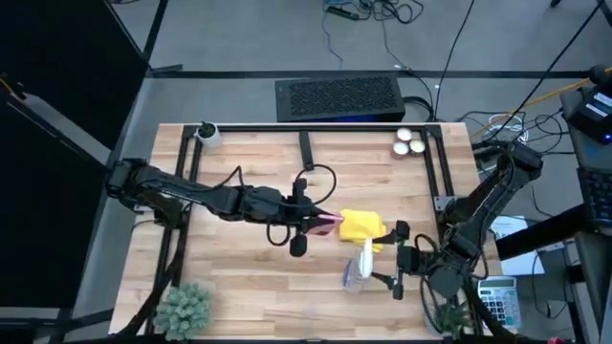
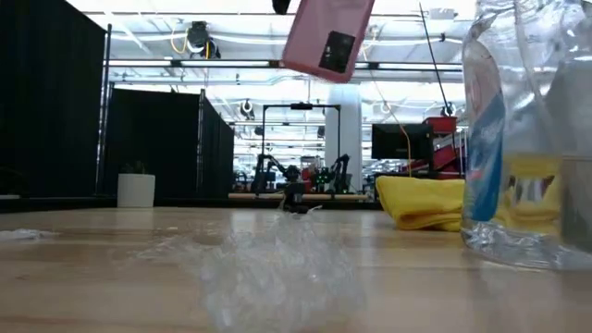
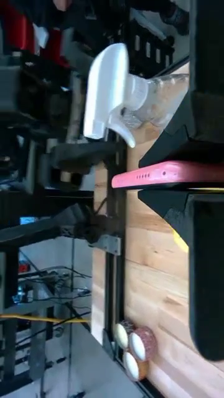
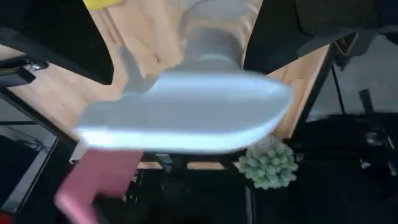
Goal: Apply microfiber cloth
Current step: Spray the cellphone using a spray bottle
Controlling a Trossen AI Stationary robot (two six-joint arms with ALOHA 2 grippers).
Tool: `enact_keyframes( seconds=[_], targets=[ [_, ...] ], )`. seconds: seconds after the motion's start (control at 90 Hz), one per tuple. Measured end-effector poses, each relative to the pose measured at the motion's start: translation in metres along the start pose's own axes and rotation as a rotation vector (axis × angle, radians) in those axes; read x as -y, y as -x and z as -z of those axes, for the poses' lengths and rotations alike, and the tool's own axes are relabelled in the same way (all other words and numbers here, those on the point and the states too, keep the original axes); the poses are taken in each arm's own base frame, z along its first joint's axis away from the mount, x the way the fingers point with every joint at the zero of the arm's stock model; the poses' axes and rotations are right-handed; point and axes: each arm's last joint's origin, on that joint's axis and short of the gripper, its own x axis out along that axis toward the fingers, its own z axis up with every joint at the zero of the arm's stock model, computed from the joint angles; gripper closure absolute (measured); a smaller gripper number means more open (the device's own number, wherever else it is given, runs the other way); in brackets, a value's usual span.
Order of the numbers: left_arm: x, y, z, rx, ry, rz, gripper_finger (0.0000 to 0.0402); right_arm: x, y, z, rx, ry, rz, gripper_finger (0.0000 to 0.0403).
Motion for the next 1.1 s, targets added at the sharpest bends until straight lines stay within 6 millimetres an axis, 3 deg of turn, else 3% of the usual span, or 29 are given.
enact_keyframes(
  seconds=[0.267, 0.544, 0.833, 1.1],
  targets=[
    [-0.007, -0.015, 0.003, 0.077, 0.013, 0.033, 0.0388, -0.004, -0.011, -0.006, 0.057, 0.038, 0.001, 0.0062],
    [-0.015, -0.035, 0.003, 0.284, 0.072, 0.041, 0.0388, -0.003, -0.012, -0.007, 0.062, 0.025, 0.002, 0.0062],
    [-0.016, -0.061, 0.027, 0.335, 0.266, 0.072, 0.0388, -0.003, -0.012, -0.008, 0.064, 0.019, 0.003, 0.0064],
    [-0.011, -0.083, 0.01, 0.346, 0.229, 0.156, 0.0388, -0.003, -0.011, -0.008, 0.064, 0.015, 0.003, 0.0064]
  ],
)
